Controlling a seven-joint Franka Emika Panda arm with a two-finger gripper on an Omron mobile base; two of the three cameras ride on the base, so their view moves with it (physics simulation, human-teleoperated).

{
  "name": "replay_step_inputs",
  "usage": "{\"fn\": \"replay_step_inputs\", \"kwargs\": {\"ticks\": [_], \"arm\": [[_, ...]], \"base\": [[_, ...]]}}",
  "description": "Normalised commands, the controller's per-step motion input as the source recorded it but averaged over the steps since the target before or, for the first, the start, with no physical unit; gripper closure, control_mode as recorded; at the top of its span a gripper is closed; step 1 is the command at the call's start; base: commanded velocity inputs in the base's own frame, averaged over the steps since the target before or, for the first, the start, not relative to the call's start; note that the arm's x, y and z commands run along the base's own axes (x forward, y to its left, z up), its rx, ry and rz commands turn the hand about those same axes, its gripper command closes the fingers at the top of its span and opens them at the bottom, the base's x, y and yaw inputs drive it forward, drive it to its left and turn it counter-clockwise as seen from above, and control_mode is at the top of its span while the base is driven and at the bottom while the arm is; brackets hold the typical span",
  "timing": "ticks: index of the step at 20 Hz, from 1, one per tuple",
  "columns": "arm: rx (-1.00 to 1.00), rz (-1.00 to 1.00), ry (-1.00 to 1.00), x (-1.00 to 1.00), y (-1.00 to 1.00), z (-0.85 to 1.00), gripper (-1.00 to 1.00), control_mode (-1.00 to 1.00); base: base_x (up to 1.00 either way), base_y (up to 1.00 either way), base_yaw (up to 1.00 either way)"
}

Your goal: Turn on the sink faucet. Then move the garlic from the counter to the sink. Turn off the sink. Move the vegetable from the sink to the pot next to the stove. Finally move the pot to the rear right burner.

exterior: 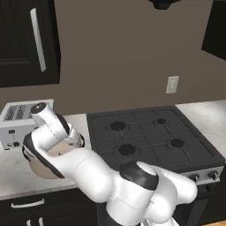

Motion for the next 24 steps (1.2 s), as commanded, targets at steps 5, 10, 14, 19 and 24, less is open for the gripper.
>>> {"fn": "replay_step_inputs", "kwargs": {"ticks": [5, 10, 14, 19, 24], "arm": [[0.02, 0.00, -0.11, -0.31, -0.29, 0.35, -1.00, -1.00], [0.04, 0.00, -0.03, -0.55, -0.39, 0.13, -1.00, -1.00], [0.06, 0.00, 0.00, -0.62, -0.38, 0.00, -1.00, -1.00], [0.06, 0.00, 0.00, -0.16, -0.29, 0.00, -1.00, -1.00], [0.05, -0.05, 0.00, 0.01, -0.19, 0.00, -1.00, -1.00]], "base": [[0.00, 0.00, 0.00], [0.00, 0.00, 0.00], [0.00, 0.00, 0.00], [0.00, 0.00, 0.00], [0.00, 0.00, 0.00]]}}
